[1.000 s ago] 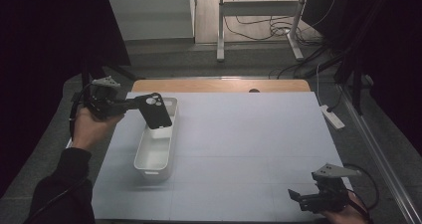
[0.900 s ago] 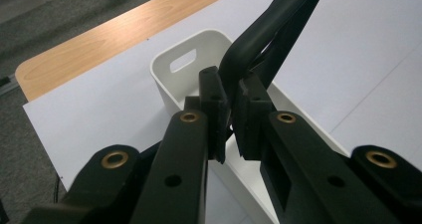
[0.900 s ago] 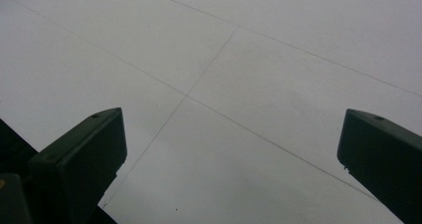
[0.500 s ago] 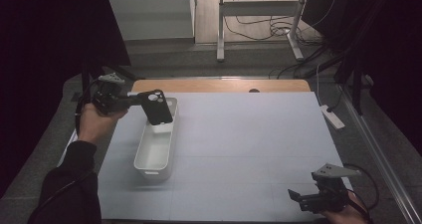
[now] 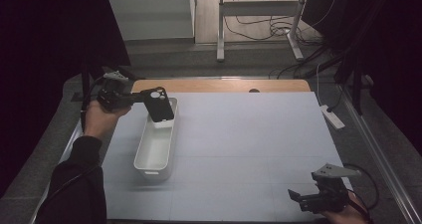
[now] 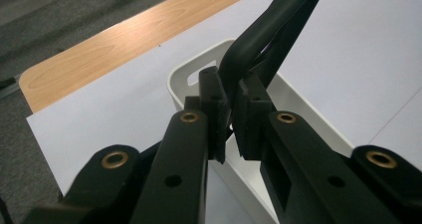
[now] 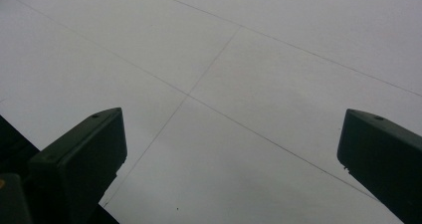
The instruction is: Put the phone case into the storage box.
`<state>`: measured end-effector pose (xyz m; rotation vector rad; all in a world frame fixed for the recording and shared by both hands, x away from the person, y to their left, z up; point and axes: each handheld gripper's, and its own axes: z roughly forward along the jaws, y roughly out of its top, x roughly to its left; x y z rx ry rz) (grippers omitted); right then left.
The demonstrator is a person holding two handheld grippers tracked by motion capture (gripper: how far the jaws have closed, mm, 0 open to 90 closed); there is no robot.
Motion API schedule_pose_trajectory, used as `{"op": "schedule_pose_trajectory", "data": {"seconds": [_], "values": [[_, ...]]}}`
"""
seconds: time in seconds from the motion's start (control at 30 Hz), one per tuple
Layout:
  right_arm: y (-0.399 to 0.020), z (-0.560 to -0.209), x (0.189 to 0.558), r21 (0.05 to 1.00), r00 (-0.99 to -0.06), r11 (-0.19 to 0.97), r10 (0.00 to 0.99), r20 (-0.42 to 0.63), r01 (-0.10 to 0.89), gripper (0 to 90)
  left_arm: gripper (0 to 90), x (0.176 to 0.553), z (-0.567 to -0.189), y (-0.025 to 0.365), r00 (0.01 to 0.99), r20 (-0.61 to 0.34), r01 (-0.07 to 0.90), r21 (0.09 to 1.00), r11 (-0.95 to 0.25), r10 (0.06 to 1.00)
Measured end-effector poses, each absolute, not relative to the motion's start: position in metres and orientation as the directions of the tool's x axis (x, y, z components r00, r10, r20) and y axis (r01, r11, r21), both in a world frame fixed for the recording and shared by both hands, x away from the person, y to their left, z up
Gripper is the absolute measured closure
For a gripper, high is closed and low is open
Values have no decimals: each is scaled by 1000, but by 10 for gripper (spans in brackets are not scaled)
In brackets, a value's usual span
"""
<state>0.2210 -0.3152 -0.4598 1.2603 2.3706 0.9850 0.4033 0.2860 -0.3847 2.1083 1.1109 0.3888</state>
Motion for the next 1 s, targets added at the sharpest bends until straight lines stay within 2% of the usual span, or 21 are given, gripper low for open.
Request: {"op": "schedule_pose_trajectory", "data": {"seconds": [1.0], "values": [[-315,-460,221,679,-584,390,809,71,622,0,835,437,-403,272,577,-19,596,693,-405,817]]}}
